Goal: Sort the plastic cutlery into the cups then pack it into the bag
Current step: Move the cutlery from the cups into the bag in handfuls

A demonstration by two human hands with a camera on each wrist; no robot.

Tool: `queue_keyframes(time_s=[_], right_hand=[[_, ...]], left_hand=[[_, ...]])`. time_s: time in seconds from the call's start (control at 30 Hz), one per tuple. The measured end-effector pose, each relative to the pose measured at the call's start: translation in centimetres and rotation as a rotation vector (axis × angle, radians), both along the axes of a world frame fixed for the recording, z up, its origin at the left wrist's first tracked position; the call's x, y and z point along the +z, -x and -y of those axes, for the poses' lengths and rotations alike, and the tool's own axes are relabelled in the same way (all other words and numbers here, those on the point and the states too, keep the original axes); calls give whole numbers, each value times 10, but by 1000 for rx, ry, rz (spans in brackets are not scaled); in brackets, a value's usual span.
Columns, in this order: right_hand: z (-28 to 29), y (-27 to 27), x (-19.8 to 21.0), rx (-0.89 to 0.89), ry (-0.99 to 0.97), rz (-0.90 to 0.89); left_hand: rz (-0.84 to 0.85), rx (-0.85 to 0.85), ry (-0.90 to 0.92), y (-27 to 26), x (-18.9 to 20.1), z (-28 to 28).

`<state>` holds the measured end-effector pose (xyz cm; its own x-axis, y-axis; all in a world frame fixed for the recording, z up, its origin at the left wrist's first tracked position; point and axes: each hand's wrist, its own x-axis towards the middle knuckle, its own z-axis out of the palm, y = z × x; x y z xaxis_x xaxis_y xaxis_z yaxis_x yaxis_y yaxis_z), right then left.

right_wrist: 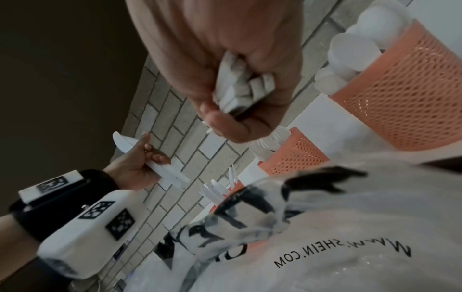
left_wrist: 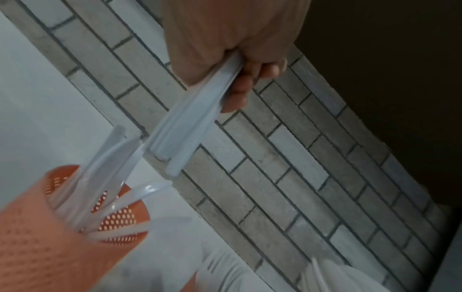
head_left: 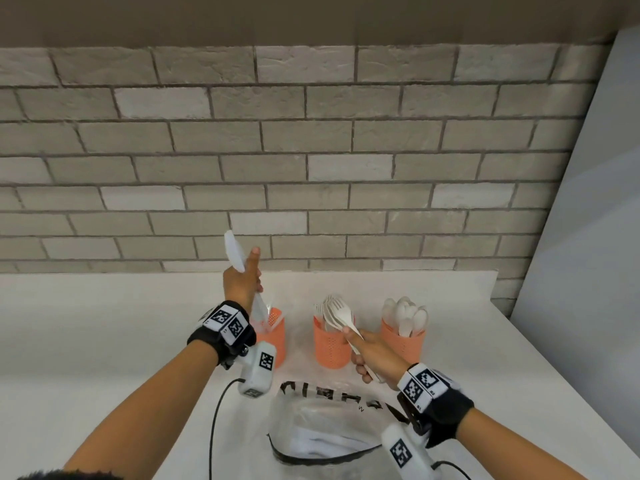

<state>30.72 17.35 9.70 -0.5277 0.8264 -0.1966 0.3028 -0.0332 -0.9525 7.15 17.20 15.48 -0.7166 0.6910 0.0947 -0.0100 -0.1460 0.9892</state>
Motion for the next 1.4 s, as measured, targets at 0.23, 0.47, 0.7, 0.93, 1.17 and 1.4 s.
queue_keyframes(time_s=[0.23,0.47,0.7,0.93,1.17,1.4], right_hand=[[-6,-1,-1,101,15,15],[-15,-3,-2,72,30,-41],[-21,1,-4,48,102,-94],[-19,6,-5,-34,103,-107],[-15,8,-10,-143,73,-165],[-12,22,-11,-412,-211,-176]], left_hand=[[-124,10,-18,14,-15,-27],[-154,-68,59,18,-55,-45],[-301,-117,126,25,-84,-53],[-557,-144,187,22,-82,-54],[-733,-19,33,-1,-42,-41],[-462,-459,269,-64,-7,-8]])
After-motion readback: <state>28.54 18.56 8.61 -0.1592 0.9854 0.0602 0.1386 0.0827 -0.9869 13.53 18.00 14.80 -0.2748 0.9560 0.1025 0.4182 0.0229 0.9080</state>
